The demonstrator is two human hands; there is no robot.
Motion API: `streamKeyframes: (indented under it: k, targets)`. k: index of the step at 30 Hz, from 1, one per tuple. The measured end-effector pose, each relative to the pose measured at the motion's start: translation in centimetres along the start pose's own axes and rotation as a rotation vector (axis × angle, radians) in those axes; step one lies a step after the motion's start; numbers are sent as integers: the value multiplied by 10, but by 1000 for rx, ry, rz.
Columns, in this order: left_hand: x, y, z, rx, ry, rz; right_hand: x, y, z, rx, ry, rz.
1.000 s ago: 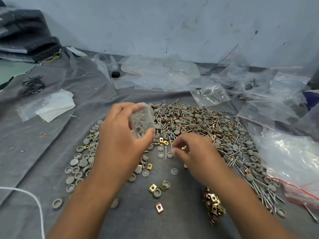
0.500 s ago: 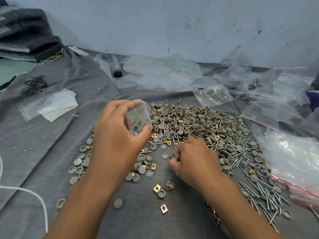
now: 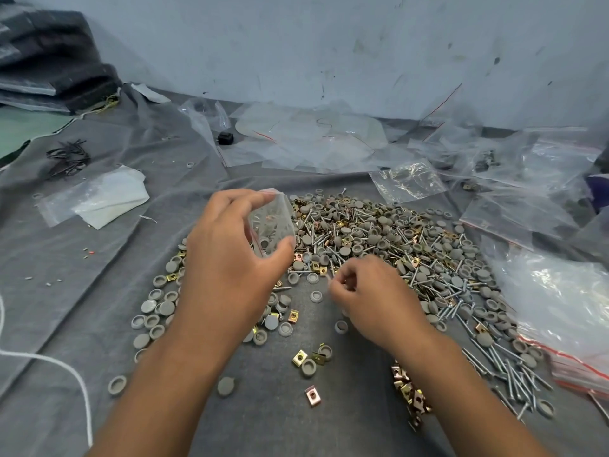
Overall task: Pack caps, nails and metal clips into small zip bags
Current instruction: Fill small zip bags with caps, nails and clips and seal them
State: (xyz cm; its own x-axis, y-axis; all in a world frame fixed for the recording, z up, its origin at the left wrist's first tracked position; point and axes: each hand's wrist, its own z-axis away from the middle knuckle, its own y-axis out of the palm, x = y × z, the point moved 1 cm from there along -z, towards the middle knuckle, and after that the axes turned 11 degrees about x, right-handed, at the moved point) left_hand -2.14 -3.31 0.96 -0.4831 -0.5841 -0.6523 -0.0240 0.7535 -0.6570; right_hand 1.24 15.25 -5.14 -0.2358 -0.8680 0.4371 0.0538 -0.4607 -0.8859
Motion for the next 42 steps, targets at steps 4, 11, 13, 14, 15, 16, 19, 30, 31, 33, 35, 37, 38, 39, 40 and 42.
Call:
streamKeyframes:
  k: [4, 11, 13, 14, 15, 16, 19, 30, 31, 33, 35, 37, 38, 39, 40, 42]
  targets:
    - [-1, 1, 0, 6, 7, 3, 0, 0, -10, -180, 74, 54]
    - [0, 6, -2, 26, 32, -1, 4, 15, -17, -253, 121, 262]
    - [0, 9, -1, 50, 36, -21, 1, 10, -15, -234, 132, 242]
    - [-1, 11, 0, 65, 42, -37, 0, 5, -13, -230, 114, 186]
    - [-1, 13, 1, 82, 53, -53, 0, -3, -11, -233, 70, 76]
    - [-2, 14, 2, 98, 62, -66, 0, -12, -8, -237, -7, -88]
    - [-4, 19, 4, 135, 72, -97, 12, -43, 13, -263, -330, -536]
    - [-11, 27, 7, 174, 111, -115, 28, -40, 34, -389, -550, -47]
    - [-11, 27, 6, 177, 109, -113, 27, -43, 34, -403, -552, -124]
    - [-9, 26, 6, 175, 98, -102, 17, -50, 28, -461, -505, -274]
    - [-6, 24, 4, 162, 81, -85, -1, -56, 15, -460, -344, -323]
    - [-4, 22, 3, 150, 65, -63, -18, -49, 3, -333, -139, -245]
    - [-3, 21, 2, 147, 60, -58, -22, -41, -3, -273, -68, -181]
    - [-3, 20, 1, 145, 58, -57, -24, -32, -7, -236, -26, -124]
    - [-2, 19, 1, 142, 60, -54, -22, -24, -11, -219, -8, -86]
    - [-2, 18, 0, 135, 61, -45, -18, -10, -18, -219, 1, -16]
